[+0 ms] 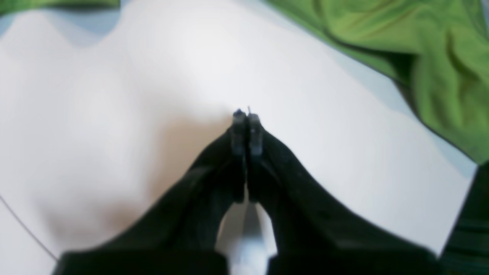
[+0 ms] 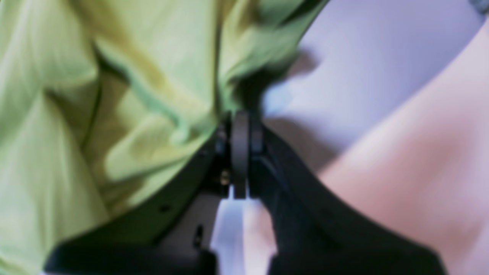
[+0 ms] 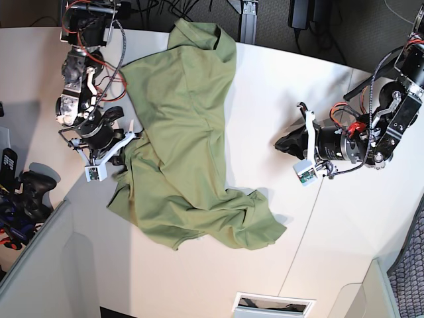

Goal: Layout the t-shirt on the table in an organized manner, then fold the t-shirt properly
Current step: 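Release the shirt with the left gripper and move it toward the collar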

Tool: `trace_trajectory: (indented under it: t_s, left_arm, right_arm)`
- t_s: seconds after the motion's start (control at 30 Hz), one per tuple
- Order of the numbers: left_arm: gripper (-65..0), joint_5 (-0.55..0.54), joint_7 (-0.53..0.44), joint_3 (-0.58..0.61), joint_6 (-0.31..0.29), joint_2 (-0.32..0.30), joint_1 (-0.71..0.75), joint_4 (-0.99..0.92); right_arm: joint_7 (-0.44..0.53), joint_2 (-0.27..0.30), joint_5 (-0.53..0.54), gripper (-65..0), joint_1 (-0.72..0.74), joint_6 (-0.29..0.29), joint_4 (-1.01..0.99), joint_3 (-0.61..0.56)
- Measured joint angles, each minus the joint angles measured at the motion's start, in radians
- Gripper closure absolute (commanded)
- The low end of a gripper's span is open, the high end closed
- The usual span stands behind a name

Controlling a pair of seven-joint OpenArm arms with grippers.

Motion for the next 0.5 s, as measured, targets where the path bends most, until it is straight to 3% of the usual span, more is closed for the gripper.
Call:
trace_trajectory:
  t_s: [0.1,0.3,0.4,0.5]
  left_arm:
    - [0.0,0.0,0.035,0.0,-0.004,-0.008,0.03,0.133]
    - [-26.8,-0.001,0.077,0.001,-0.009,-0.005,0.114,0.371]
    - [-34.7,0.089,0.081,0.0,-0.009,-0.007,0.179,0.438]
    - [-34.8,0.143,0.087,0.001,-0.011,-0.01,0.249,0.513]
  right_arm:
    - [0.0,-0.001,0.061,0.0,0.01,-0.003,0.001,0.002]
    - [-0.112,-0.003,0.117,0.0,-0.004,-0.01,0.125,0.002]
    - [-0.182,-0.003,0.166,-16.5,-0.031,-0.006,0.207,0.013]
    - [-0.184,-0.004,0.182,-19.5,-0.08,-0.006,0.239,0.034]
